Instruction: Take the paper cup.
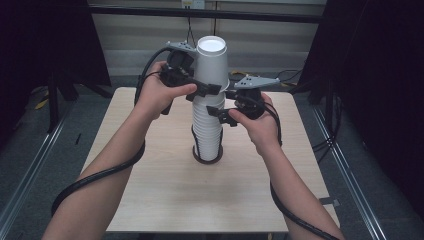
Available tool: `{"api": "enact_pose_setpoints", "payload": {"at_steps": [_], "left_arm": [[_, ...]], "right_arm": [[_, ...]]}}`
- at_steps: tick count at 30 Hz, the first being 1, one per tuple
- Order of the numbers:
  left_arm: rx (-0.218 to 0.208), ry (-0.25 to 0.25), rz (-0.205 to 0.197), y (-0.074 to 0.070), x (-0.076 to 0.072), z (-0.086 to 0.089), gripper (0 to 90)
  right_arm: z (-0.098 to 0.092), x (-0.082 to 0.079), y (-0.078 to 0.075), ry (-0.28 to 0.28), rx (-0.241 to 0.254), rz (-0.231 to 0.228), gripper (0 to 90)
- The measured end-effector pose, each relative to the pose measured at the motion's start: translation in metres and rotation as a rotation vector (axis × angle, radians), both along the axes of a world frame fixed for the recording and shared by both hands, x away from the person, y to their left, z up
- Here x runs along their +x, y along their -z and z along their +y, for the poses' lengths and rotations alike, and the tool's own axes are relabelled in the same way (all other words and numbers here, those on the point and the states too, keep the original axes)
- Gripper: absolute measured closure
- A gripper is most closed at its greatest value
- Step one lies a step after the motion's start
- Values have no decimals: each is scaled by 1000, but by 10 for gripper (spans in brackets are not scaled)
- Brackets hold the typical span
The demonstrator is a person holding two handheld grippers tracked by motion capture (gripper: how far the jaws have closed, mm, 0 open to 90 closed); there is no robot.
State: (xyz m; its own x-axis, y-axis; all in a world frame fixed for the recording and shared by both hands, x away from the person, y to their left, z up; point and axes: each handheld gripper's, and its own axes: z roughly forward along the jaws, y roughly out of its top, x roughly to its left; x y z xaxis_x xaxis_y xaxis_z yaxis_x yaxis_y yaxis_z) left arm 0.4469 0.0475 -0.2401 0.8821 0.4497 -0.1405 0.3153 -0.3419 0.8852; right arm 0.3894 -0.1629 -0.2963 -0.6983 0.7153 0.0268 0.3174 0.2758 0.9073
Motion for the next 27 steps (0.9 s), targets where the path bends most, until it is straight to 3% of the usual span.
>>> {"api": "enact_pose_setpoints", "payload": {"at_steps": [20,27], "left_arm": [[-39,-25,-12,-17,0,4,97],[-38,-26,-10,-23,0,6,103]], "right_arm": [[-1,-1,1,1,16,-2,178],[0,0,6,0,1,6,190]]}}
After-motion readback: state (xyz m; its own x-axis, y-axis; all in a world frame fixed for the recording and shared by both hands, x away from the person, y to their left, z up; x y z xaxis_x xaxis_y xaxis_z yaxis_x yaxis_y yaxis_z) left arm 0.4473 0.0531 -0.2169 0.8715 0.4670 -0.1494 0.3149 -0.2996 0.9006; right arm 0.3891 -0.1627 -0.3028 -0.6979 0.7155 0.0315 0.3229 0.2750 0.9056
